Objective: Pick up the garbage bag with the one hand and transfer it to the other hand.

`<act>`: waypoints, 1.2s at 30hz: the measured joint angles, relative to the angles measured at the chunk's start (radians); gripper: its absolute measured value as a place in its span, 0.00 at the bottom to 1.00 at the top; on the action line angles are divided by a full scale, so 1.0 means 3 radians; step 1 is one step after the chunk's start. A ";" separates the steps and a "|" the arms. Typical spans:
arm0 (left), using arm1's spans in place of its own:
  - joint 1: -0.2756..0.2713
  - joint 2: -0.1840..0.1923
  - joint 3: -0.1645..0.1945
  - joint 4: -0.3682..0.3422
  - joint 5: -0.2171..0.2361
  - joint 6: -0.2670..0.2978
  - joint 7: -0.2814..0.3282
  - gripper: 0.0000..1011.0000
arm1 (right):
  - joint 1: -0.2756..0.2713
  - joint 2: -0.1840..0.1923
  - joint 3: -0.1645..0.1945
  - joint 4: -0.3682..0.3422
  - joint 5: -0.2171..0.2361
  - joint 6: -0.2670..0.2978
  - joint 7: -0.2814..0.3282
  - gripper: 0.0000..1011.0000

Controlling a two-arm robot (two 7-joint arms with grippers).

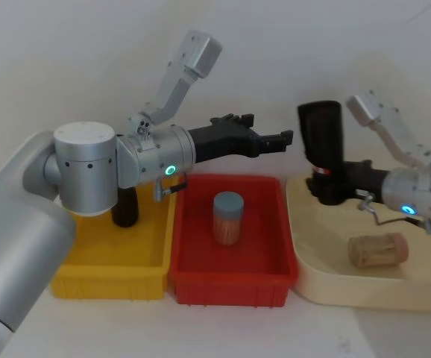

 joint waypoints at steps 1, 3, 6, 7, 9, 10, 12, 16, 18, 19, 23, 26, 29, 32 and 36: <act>0.0000 0.0000 0.0000 0.0000 0.0000 0.0000 0.0000 0.99 | -0.0004 0.0017 0.0003 -0.0007 -0.0006 0.0021 -0.0005 0.51; 0.0000 0.0000 0.0000 0.0000 0.0000 0.0000 0.0000 0.99 | -0.0011 0.0067 0.0006 -0.0016 -0.0027 0.0077 -0.0010 0.54; 0.0000 0.0000 0.0000 0.0000 0.0000 0.0000 0.0000 0.99 | -0.0011 0.0134 -0.0014 -0.0013 -0.0069 0.0168 -0.0003 0.63; 0.0000 0.0000 0.0000 0.0000 0.0000 0.0000 0.0000 0.99 | -0.0010 0.0148 -0.0022 -0.0008 -0.0079 0.0185 0.0004 0.64; 0.0000 0.0000 0.0000 0.0000 0.0000 0.0000 0.0000 0.99 | 0.0000 0.0192 -0.0048 0.0012 -0.0112 0.0239 0.0030 0.72; 0.0000 0.0000 0.0000 0.0000 0.0000 0.0000 0.0000 0.99 | 0.0001 0.0204 -0.0056 0.0018 -0.0121 0.0253 0.0037 0.74; 0.0000 0.0000 0.0000 0.0000 0.0000 0.0000 0.0000 0.99 | 0.0006 0.0229 -0.0070 0.0030 -0.0141 0.0285 0.0053 0.79; 0.0000 0.0000 0.0000 0.0000 0.0000 0.0000 0.0000 0.99 | 0.0018 0.0280 -0.0099 0.0054 -0.0182 0.0345 0.0087 0.91; 0.0000 0.0000 0.0000 0.0000 0.0000 0.0000 0.0000 0.99 | 0.0021 0.0301 -0.0112 0.0064 -0.0199 0.0371 0.0101 0.97; 0.0000 0.0000 0.0000 0.0000 0.0000 0.0000 0.0000 0.99 | 0.0022 0.0306 -0.0116 0.0067 -0.0204 0.0379 0.0105 0.98; 0.0000 0.0000 0.0000 0.0000 0.0000 0.0000 0.0000 0.99 | 0.0029 0.0332 -0.0132 0.0079 -0.0222 0.0410 0.0120 0.99; 0.0000 0.0000 0.0000 0.0000 0.0000 0.0000 0.0000 0.99 | 0.0031 0.0347 -0.0141 0.0088 -0.0236 0.0428 0.0132 0.99; 0.0000 0.0000 0.0000 0.0000 0.0000 0.0000 0.0000 0.99 | 0.0034 0.0359 -0.0149 0.0095 -0.0246 0.0440 0.0139 0.99; 0.0000 0.0000 0.0000 0.0000 0.0000 0.0000 0.0000 0.99 | 0.0036 0.0368 -0.0154 0.0099 -0.0253 0.0451 0.0144 0.99; 0.0000 0.0000 0.0000 0.0000 0.0001 0.0000 0.0000 0.99 | 0.0037 0.0377 -0.0160 0.0104 -0.0261 0.0461 0.0150 0.99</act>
